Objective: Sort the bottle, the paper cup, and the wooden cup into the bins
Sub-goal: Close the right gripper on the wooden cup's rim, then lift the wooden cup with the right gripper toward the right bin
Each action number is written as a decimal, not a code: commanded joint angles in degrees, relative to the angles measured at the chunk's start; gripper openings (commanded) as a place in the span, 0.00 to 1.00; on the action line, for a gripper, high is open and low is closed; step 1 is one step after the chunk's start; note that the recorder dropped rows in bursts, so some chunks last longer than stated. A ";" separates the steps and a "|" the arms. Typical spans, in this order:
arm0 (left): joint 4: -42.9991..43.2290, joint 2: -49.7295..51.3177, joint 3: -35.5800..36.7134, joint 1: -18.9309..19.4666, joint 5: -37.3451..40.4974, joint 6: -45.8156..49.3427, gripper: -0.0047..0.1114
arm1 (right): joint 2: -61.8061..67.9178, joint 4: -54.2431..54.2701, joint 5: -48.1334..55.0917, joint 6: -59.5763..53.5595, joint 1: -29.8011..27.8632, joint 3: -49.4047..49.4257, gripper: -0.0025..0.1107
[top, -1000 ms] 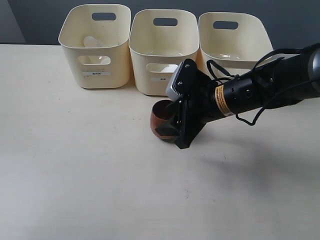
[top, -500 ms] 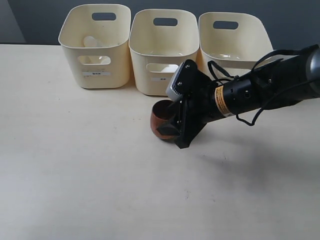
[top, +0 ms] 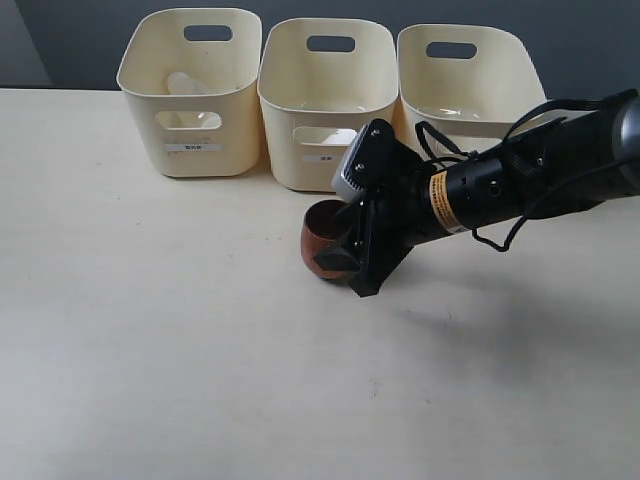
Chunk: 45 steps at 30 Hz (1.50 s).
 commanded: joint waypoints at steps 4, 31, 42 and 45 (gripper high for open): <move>-0.26 -0.28 0.10 0.03 -0.37 -0.19 0.04 | 0.12 0.17 0.19 -0.09 -0.10 -0.17 0.52; -0.16 -0.28 0.10 0.03 -0.37 -0.08 0.04 | 0.12 -4.27 9.80 0.20 6.10 -0.17 0.52; -0.16 -0.28 0.10 0.03 -0.37 -0.08 0.04 | 0.12 -4.16 15.07 1.51 7.33 -0.17 0.32; -0.16 -0.28 0.10 0.03 -0.37 -0.08 0.04 | 0.12 -4.16 15.07 2.43 7.33 -0.17 0.28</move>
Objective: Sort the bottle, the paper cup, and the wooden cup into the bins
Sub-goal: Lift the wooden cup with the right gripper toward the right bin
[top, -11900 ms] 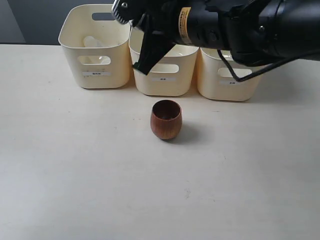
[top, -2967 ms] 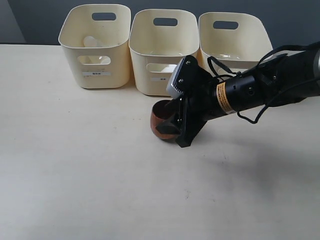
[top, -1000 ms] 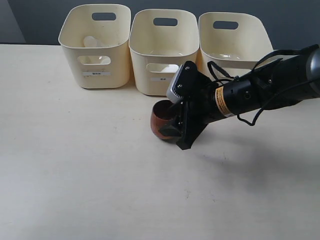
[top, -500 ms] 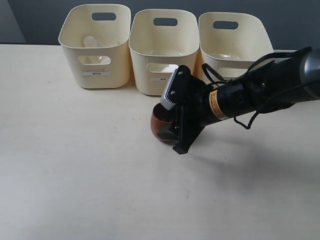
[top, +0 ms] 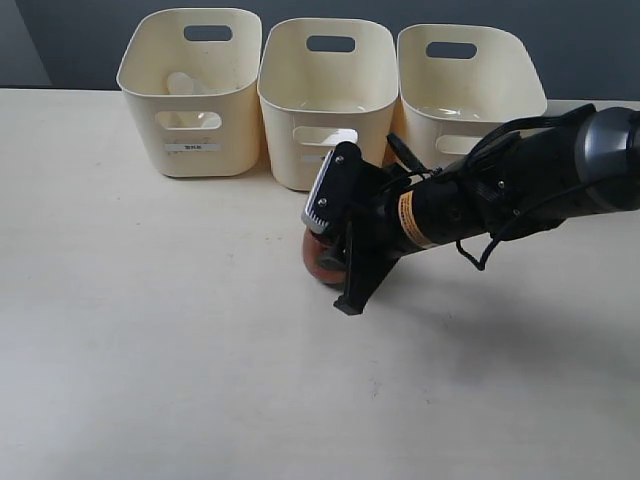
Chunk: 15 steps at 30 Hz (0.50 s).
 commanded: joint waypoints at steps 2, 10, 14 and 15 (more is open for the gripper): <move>-0.16 -0.28 0.10 0.03 -0.37 -0.08 0.04 | 0.12 -0.57 0.83 1.47 0.02 -0.17 0.17; -0.16 -0.28 0.10 0.03 -0.37 -0.08 0.04 | 0.12 -2.75 0.99 1.60 0.02 -0.17 0.02; -0.04 -0.28 0.10 0.03 -0.37 -0.08 0.04 | 0.12 -2.75 0.99 1.60 0.02 -0.17 0.02; -0.04 -0.28 0.10 0.03 -0.37 -0.08 0.04 | 0.12 -2.75 0.99 1.60 0.02 -0.17 0.02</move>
